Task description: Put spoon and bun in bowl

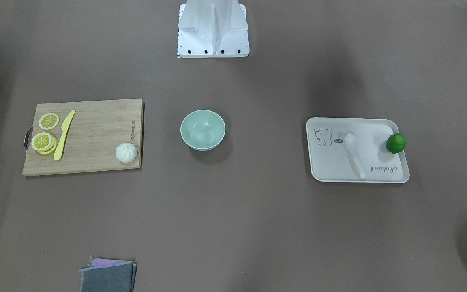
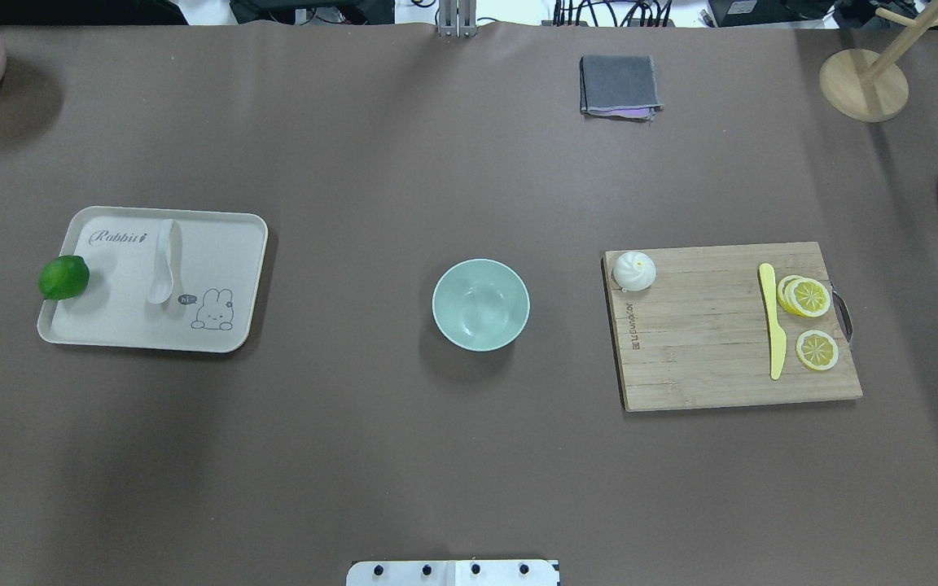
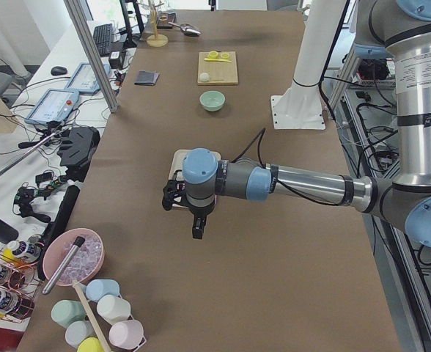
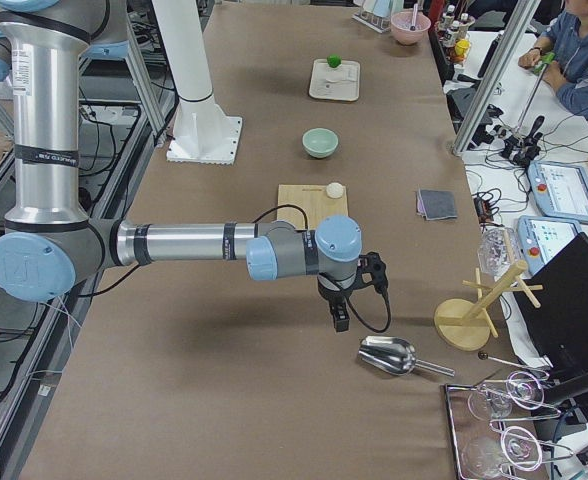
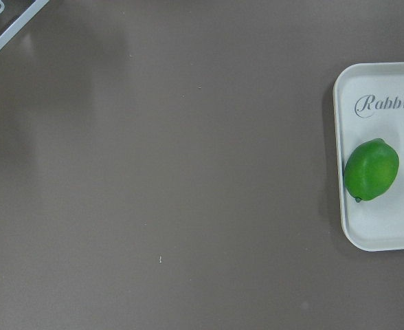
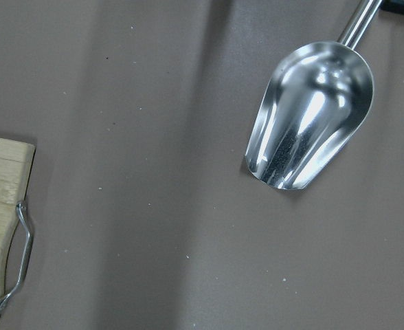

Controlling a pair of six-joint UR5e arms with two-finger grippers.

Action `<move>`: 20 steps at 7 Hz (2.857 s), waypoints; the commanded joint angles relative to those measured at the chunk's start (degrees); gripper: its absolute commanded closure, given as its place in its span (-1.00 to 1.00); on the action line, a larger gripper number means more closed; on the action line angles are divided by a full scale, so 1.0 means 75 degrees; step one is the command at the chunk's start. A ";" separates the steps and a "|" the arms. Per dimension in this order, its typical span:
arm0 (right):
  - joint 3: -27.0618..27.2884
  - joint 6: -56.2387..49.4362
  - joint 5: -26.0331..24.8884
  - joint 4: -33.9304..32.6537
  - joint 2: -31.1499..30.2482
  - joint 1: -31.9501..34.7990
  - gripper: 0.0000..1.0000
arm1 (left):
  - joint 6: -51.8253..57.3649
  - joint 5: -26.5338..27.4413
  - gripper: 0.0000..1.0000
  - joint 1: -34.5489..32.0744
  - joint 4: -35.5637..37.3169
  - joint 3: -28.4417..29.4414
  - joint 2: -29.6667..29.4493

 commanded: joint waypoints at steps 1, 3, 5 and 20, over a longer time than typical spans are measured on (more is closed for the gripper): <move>-0.0005 0.0018 0.0028 -0.0011 -0.0008 0.0007 -1.00 | -0.0013 -0.0120 -0.97 0.0000 0.0001 0.0015 0.0047; -0.0063 0.0355 0.0319 -0.0011 0.0050 -0.0004 -1.00 | -0.0002 -0.0168 -0.97 0.0000 -0.0010 0.0003 0.0048; -0.0051 0.0417 0.0414 0.0686 0.0074 -0.0399 -1.00 | 0.0068 -0.0157 -0.97 0.0000 -0.0405 0.0061 0.0013; 0.1050 0.5852 -0.1372 0.1513 0.2123 -0.4852 -0.95 | -0.5790 0.1470 -0.95 0.4228 -0.2624 0.2027 -0.3349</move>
